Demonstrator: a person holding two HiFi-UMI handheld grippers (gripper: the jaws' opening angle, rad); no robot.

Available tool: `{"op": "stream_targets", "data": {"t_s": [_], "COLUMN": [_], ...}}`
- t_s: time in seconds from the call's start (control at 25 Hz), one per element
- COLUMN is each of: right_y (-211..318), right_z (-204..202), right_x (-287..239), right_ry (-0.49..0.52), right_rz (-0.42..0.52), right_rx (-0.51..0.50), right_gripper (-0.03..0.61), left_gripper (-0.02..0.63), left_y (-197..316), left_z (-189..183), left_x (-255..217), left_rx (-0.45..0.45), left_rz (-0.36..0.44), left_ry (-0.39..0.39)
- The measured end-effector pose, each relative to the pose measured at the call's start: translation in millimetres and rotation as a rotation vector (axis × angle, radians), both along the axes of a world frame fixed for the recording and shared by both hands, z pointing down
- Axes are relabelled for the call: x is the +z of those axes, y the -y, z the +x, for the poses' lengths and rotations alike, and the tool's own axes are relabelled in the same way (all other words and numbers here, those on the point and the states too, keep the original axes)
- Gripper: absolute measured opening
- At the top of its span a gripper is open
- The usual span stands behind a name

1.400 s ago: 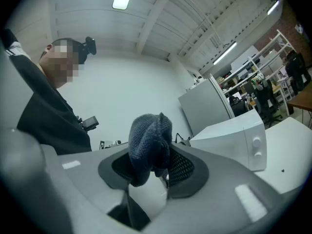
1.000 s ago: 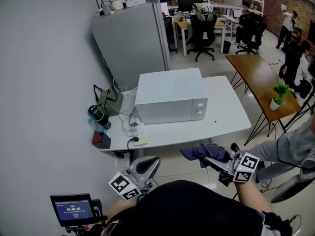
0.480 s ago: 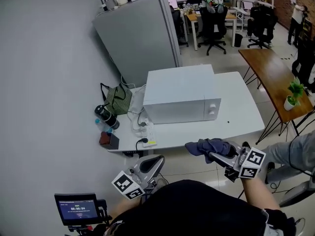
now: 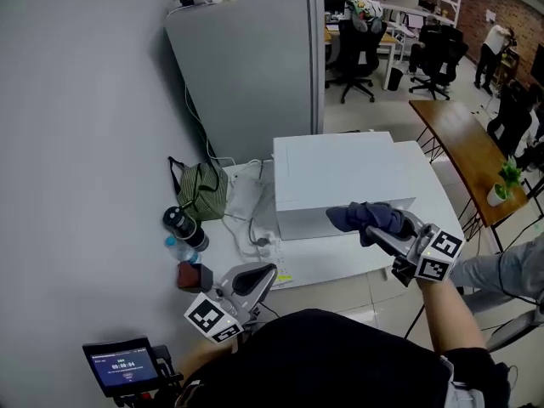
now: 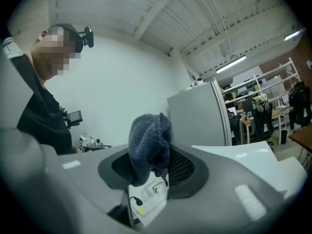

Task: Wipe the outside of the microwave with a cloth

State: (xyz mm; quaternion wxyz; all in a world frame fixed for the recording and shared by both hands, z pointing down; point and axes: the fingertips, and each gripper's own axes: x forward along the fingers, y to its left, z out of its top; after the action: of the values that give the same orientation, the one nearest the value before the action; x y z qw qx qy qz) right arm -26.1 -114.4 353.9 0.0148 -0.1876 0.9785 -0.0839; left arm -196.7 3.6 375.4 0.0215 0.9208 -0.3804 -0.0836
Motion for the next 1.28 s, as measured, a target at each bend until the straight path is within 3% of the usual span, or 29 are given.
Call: {"op": "stream_targets", "data": {"t_s": [0.24, 0.48, 0.68, 0.84, 1.08, 1.28], "right_y": [58, 138, 213, 255, 313, 335], "right_z": [-25, -60, -146, -221, -279, -246], "right_x": [0, 1, 15, 64, 141, 161], "right_ry": [-0.069, -0.146, -0.358, -0.596, -0.846, -0.931], "right_rz": [0.046, 0.122, 0.235, 0.305, 0.215, 0.132], "right_rx": [0.025, -0.073, -0.156, -0.221, -0.226, -0.217], "right_gripper": [0.149, 0.149, 0.149, 0.149, 0.149, 0.144], "left_gripper": [0.003, 0.003, 0.003, 0.003, 0.003, 0.003], "left_y": [29, 46, 52, 41, 30, 40], "left_z": [-22, -13, -34, -50, -74, -72], "left_x": [10, 15, 17, 35, 52, 56], "left_rx": [-0.021, -0.173, -0.304, -0.353, -0.389, -0.374], "left_rz": [-0.039, -0.044, -0.051, -0.073, -0.129, -0.153], "left_ry": [-0.007, -0.033, -0.060, -0.048, -0.053, -0.043]}}
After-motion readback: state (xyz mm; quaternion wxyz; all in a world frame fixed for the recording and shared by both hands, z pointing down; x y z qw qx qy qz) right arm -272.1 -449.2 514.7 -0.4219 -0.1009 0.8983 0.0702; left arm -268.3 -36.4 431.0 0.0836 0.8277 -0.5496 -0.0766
